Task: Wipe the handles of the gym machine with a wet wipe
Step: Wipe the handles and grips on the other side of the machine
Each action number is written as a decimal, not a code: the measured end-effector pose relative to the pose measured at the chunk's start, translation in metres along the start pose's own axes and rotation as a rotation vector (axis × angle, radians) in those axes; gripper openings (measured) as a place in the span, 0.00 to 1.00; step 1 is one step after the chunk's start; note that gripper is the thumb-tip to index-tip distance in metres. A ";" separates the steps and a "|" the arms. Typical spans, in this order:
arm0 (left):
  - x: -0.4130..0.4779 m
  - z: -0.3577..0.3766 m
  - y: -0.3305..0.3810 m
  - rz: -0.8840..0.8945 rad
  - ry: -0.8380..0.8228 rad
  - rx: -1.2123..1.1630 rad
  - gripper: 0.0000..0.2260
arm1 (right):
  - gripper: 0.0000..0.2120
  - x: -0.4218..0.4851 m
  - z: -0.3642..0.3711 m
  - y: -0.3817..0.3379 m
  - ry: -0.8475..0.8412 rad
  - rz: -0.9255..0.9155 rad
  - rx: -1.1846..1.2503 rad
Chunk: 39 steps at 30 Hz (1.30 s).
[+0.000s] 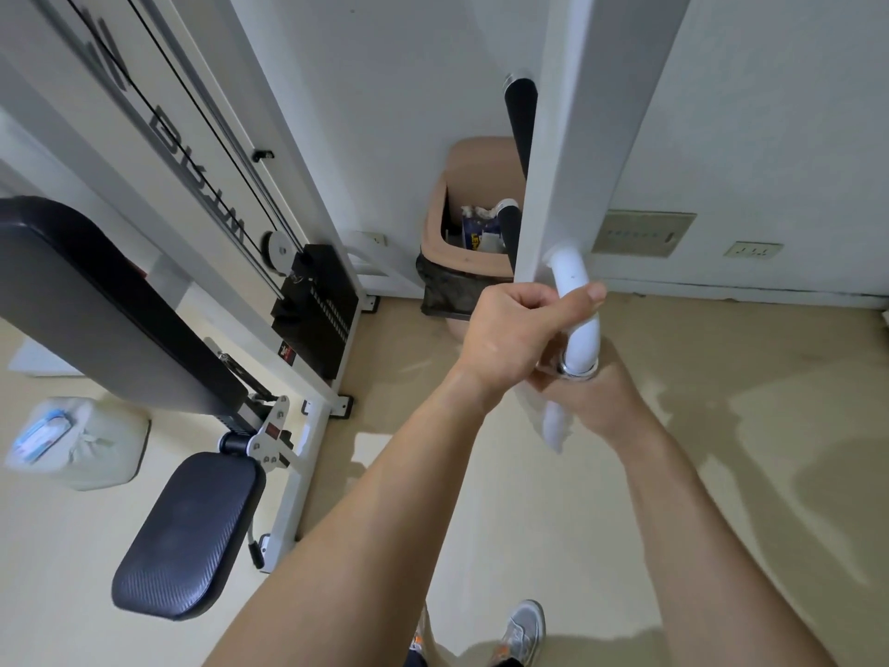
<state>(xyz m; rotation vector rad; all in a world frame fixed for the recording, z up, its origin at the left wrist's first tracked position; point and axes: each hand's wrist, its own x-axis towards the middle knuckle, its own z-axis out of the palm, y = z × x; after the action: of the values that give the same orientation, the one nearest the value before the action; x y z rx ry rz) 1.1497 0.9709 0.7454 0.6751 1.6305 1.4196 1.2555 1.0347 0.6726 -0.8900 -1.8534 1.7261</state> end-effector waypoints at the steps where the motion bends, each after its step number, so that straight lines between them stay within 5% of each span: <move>1: 0.000 0.001 0.000 -0.007 0.001 -0.002 0.18 | 0.11 -0.002 -0.001 -0.009 0.004 -0.037 0.020; 6: 0.002 0.004 0.001 0.001 0.025 -0.017 0.25 | 0.18 -0.008 0.038 0.010 0.481 -0.017 0.065; 8: -0.001 0.005 0.001 0.012 0.039 -0.005 0.27 | 0.14 -0.009 0.049 0.039 0.545 0.072 0.134; 17: -0.011 0.008 -0.001 0.024 0.151 0.060 0.22 | 0.09 -0.034 -0.001 0.072 0.095 0.138 -0.325; 20: -0.014 0.013 0.001 0.016 0.211 0.054 0.19 | 0.03 -0.048 -0.024 0.066 0.066 0.083 -0.374; 23: -0.023 0.022 0.002 -0.007 0.282 0.032 0.19 | 0.15 -0.056 -0.040 0.057 0.182 0.159 -0.198; 28: -0.042 0.046 -0.007 0.095 0.601 0.101 0.14 | 0.07 -0.061 -0.072 0.025 0.235 0.268 0.303; 31: -0.070 0.066 -0.004 0.367 0.764 0.354 0.08 | 0.08 -0.065 -0.089 0.006 0.164 0.339 0.491; 34: -0.088 0.087 -0.007 0.627 0.630 0.659 0.04 | 0.10 -0.071 -0.107 -0.008 0.099 0.375 0.581; 39: -0.089 0.116 -0.010 0.368 0.308 0.596 0.14 | 0.11 -0.091 -0.136 -0.029 0.009 0.254 0.504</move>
<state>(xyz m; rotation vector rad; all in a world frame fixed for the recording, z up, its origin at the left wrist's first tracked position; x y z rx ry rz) 1.2948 0.9540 0.7579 1.1886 2.2998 1.3293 1.4106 1.0640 0.7254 -0.9414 -1.2398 2.1981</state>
